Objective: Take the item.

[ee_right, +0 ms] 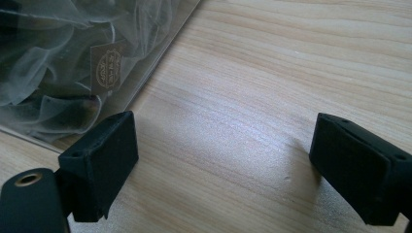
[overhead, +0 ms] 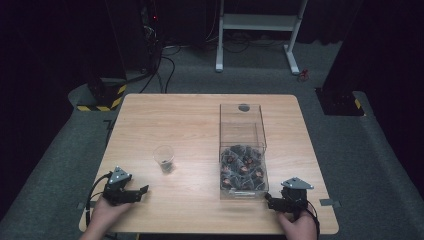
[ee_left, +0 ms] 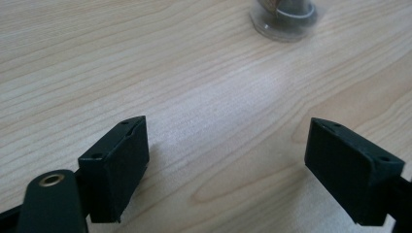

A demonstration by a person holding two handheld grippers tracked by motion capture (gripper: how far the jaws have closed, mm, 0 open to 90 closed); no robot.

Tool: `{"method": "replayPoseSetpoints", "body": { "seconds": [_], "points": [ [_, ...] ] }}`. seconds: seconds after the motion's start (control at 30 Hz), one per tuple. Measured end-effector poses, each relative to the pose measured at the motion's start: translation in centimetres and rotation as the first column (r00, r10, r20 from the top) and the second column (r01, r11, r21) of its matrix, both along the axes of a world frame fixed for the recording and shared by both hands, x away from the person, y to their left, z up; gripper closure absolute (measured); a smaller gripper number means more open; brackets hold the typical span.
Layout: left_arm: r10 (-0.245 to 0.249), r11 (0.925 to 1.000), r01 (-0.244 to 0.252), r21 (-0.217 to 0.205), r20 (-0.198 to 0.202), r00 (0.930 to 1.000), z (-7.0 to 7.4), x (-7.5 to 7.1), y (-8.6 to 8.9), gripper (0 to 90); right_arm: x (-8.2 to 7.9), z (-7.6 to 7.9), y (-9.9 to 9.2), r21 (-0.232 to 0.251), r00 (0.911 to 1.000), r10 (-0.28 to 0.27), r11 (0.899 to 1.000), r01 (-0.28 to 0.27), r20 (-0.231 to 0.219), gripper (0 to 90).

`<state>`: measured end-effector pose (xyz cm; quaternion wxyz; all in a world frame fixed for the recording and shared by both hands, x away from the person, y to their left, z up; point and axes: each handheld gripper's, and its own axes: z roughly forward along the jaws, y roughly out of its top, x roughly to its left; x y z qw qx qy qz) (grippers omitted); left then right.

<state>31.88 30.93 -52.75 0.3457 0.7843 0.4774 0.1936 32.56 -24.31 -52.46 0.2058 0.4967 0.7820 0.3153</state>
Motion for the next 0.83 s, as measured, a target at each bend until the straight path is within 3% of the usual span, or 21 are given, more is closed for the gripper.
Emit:
{"method": "replayPoseSetpoints", "body": {
  "seconds": [0.1,0.27,0.83],
  "points": [
    [0.005,0.9994,-0.006,0.034,0.023,0.9997,-0.17,-0.26,-0.42,15.1,0.00,0.00,0.00,0.000,1.0000,0.000,1.000,0.000,0.000,10.0],
    [0.033,0.9992,-0.034,0.021,0.027,0.9991,-0.30,-0.46,-0.61,14.1,-0.02,0.00,0.01,0.001,1.0000,-0.001,1.000,0.001,-0.001,10.0],
    [0.031,0.9993,-0.032,0.022,0.024,0.9992,-0.29,-0.46,-0.56,14.1,-0.02,0.00,-0.03,0.002,0.9998,-0.019,1.000,0.019,0.008,12.9]
  ]
}}
